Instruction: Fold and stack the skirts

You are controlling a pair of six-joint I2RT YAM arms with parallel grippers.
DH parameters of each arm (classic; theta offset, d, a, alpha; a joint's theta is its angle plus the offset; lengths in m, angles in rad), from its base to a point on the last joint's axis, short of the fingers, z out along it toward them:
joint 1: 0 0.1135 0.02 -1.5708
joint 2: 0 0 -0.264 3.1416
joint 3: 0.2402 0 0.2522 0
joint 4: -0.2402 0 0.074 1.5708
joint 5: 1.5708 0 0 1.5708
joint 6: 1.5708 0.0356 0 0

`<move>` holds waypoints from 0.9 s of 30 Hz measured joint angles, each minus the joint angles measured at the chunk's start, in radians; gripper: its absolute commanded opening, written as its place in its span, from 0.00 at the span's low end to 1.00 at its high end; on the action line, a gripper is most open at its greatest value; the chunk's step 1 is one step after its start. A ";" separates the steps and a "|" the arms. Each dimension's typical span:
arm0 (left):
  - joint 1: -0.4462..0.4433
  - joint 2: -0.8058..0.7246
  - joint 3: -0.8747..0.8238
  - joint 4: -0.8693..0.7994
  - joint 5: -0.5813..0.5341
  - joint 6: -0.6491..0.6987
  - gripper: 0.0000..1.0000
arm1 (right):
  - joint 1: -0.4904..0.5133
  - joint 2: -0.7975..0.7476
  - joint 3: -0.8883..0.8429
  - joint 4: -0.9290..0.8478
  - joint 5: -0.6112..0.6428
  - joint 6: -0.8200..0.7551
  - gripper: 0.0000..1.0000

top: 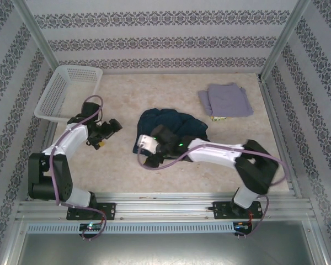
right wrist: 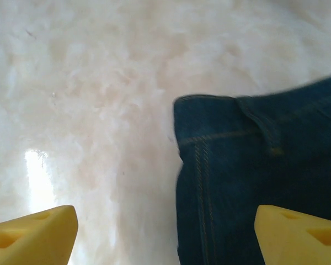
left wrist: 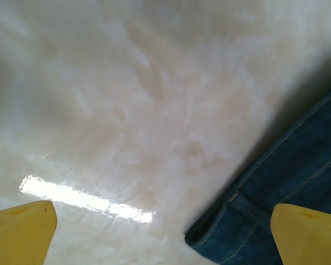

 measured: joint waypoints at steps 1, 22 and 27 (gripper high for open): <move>0.011 -0.019 0.001 0.006 0.002 0.000 1.00 | 0.013 0.054 0.031 0.005 0.005 -0.040 0.77; 0.088 -0.091 -0.061 0.088 0.050 0.004 1.00 | -0.002 0.329 0.230 0.008 0.145 -0.134 0.62; 0.091 -0.091 -0.073 0.115 0.069 0.004 1.00 | 0.000 0.347 0.260 -0.033 0.146 -0.121 0.39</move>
